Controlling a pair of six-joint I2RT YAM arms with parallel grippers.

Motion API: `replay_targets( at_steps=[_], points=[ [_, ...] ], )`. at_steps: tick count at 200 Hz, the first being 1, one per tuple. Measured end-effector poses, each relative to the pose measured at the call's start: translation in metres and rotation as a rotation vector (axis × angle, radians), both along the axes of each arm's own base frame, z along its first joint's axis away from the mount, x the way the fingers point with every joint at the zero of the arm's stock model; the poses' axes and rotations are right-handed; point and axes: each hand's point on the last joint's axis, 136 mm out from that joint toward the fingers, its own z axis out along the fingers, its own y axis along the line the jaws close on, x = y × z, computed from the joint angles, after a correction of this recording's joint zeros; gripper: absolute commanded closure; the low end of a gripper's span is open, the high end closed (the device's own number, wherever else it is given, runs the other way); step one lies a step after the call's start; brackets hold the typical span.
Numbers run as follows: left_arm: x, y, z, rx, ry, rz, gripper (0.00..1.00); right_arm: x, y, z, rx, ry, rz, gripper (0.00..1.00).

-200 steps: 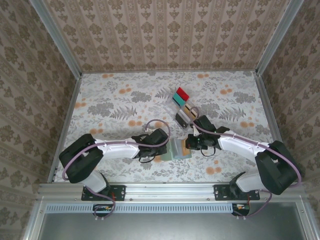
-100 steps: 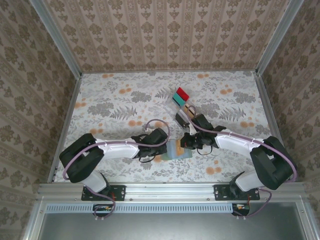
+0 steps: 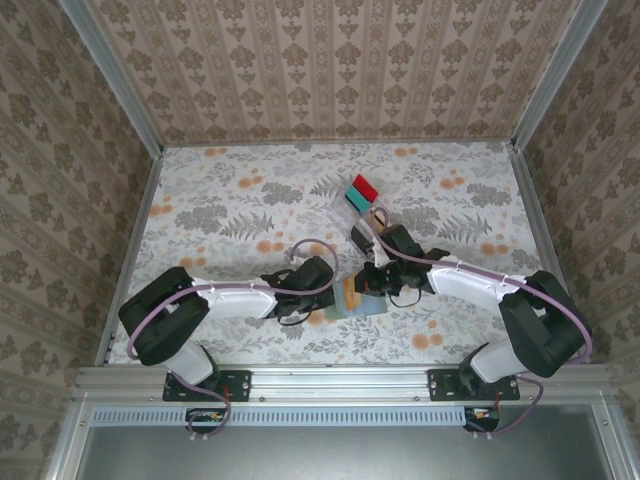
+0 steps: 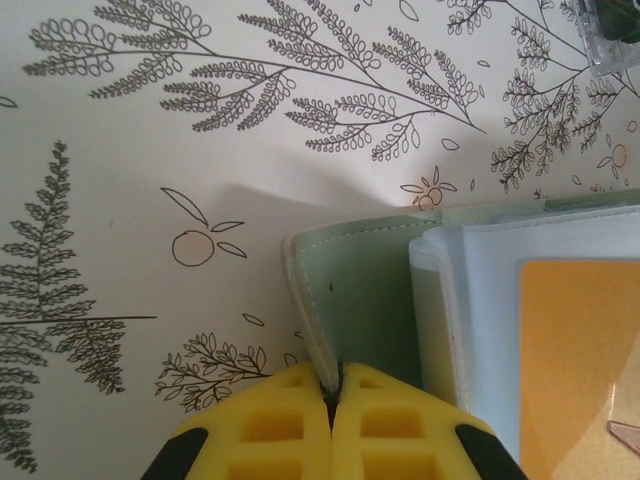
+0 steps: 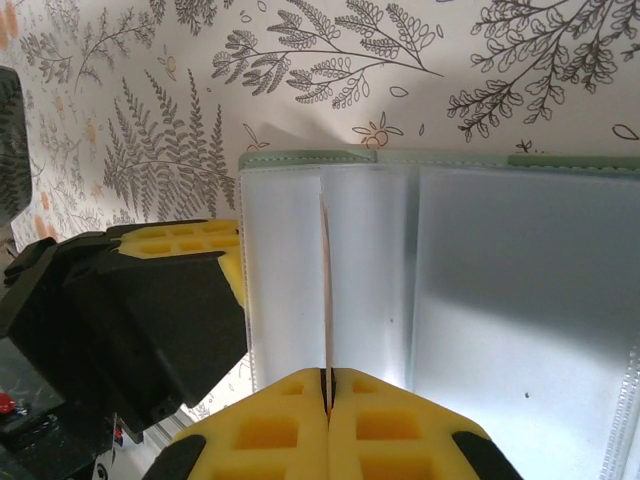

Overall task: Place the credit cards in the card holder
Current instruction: Flip over the card slot on the card holder.

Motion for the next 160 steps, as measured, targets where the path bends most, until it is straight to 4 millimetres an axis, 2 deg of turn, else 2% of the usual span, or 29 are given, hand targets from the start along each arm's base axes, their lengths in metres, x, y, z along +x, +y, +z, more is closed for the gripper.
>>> replay_targets(
  at_steps=[22, 57, 80, 102, 125, 160],
  points=[
    [0.000, 0.000, 0.000, 0.000, 0.000, 0.000, 1.00, 0.002, 0.003, 0.011, 0.013, -0.010, 0.005, 0.94],
    [0.000, 0.000, 0.000, 0.000, 0.000, 0.000, 1.00, 0.010, 0.003, 0.063, 0.058, -0.133, -0.004, 0.95],
    [0.000, 0.000, 0.000, 0.001, 0.000, 0.000, 1.00, 0.016, -0.008, 0.076, 0.046, -0.196, -0.051, 0.95],
    [0.000, 0.000, -0.001, 0.002, 0.001, 0.000, 1.00, 0.017, -0.019, 0.066, 0.018, -0.187, -0.083, 0.95],
    [0.000, 0.000, -0.001, 0.001, 0.000, 0.000, 0.99, 0.014, -0.022, 0.040, -0.017, -0.124, -0.088, 0.95],
    [0.000, 0.000, -0.002, 0.004, 0.001, 0.000, 0.87, 0.005, -0.017, -0.001, -0.033, -0.010, -0.071, 0.95]
  ],
)
